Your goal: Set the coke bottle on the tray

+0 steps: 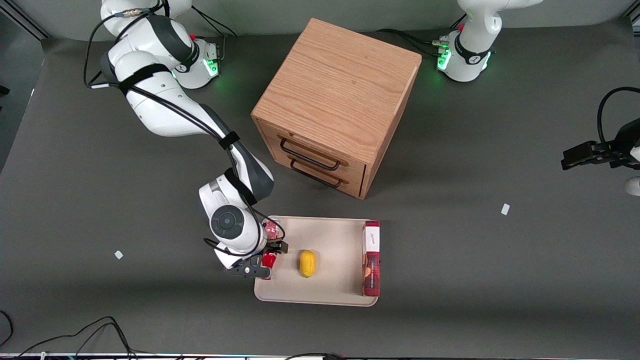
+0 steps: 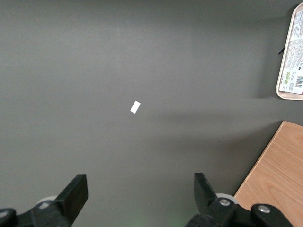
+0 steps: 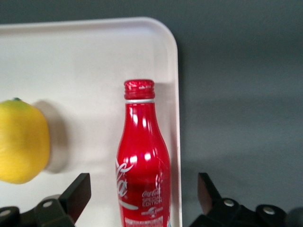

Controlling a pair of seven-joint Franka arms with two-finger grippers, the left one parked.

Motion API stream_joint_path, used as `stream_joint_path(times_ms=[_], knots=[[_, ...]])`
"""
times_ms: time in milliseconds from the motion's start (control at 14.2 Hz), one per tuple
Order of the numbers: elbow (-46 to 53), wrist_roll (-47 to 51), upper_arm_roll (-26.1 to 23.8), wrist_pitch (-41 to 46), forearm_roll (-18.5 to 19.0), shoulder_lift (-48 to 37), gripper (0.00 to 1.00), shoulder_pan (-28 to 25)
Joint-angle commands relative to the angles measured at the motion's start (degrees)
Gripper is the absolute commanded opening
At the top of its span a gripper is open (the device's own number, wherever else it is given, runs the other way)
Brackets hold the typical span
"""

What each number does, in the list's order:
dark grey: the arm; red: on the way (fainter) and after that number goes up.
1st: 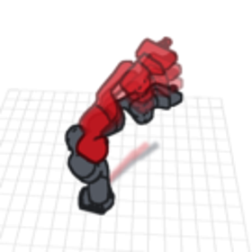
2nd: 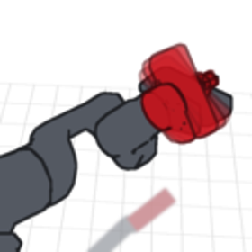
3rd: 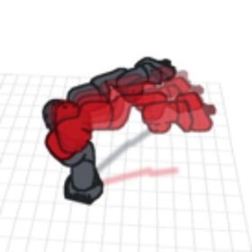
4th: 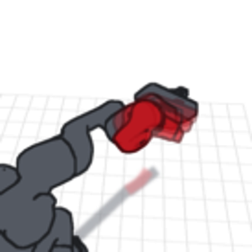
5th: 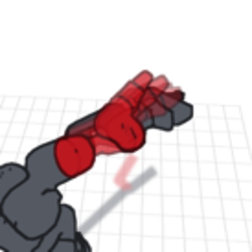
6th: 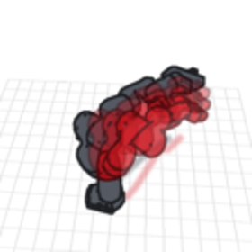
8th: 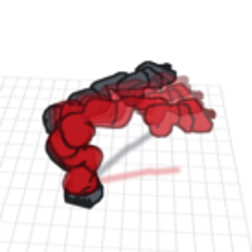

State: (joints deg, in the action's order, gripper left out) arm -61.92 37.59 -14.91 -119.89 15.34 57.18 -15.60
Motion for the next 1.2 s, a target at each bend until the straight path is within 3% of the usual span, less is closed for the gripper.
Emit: stream_joint_path(times_ms=[0,424,847,918,1129], knots=[[-6.87,1.08,-0.91,2.20,0.83,-7.49,1.00,1.97],[-25.32,-0.23,-1.52,10.81,0.48,-27.96,1.00,7.06],[-28.43,-11.99,-12.93,25.04,0.48,-37.30,1.00,21.81],[-28.43,-16.10,-16.26,27.84,0.48,-38.88,1.00,26.36],[-28.34,-21.40,-20.33,30.85,0.39,-40.56,1.00,31.76]])
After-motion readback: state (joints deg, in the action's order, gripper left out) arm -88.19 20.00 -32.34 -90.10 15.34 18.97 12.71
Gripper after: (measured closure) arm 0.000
